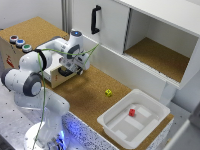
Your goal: Grasp the handle of the drawer, then close it
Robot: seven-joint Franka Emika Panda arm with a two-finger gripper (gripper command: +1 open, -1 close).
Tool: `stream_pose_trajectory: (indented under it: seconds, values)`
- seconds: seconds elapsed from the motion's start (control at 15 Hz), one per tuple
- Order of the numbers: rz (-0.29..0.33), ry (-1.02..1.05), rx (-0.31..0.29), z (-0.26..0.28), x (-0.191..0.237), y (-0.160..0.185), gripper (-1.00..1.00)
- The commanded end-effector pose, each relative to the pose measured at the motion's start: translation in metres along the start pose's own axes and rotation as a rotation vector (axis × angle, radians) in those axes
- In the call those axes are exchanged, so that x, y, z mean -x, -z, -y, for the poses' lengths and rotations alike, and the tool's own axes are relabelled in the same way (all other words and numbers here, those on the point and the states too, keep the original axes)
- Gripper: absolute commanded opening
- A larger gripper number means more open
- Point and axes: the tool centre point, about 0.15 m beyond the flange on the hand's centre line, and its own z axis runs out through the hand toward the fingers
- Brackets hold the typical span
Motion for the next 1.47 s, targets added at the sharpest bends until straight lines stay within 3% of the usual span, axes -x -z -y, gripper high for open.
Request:
stream_pose_trajectory:
  seconds: [0.0,0.6,1.4]
  values:
    - [-0.014,-0.046,0.025,0.020,-0.006,-0.016,-1.00]
    - [0.046,0.018,0.003,0.045,-0.008,-0.030,-1.00]
    - [0.044,0.110,0.001,0.094,-0.004,-0.031,-1.00]
